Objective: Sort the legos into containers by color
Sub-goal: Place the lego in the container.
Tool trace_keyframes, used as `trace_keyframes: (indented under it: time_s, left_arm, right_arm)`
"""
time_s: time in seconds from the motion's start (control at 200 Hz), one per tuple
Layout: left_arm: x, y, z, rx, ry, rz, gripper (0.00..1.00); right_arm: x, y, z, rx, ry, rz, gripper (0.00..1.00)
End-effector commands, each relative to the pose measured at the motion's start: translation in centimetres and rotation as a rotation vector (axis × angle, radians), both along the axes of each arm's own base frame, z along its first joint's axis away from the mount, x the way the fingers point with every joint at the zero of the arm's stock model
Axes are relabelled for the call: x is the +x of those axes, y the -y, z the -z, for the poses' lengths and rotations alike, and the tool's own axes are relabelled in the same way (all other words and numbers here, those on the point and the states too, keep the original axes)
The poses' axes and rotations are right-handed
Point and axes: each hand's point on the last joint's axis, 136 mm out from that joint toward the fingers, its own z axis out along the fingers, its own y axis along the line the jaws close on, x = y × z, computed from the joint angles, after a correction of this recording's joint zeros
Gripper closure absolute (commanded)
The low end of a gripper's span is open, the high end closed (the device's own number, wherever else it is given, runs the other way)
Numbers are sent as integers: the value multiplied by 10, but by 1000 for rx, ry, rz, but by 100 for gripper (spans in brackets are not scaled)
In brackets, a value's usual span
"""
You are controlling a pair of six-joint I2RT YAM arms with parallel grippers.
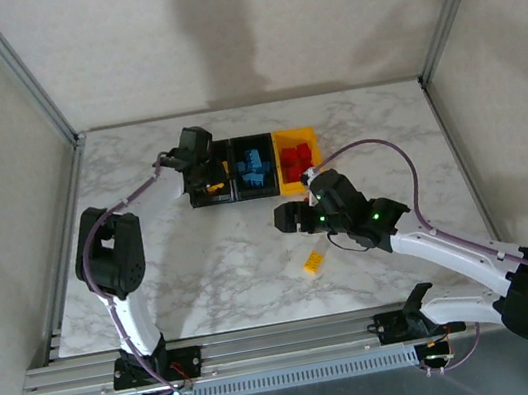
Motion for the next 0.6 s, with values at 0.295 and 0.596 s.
trace_keyframes:
  time_s: [0.295,0.596]
  left_arm:
    - [10,-1,7,-14,-3,-22,56]
    - [4,-4,-22,-39,45,-37,50]
  right_arm:
    - [-3,8,-3,-17,13,21,25]
    - [-3,11,-7,-15,25,30,25]
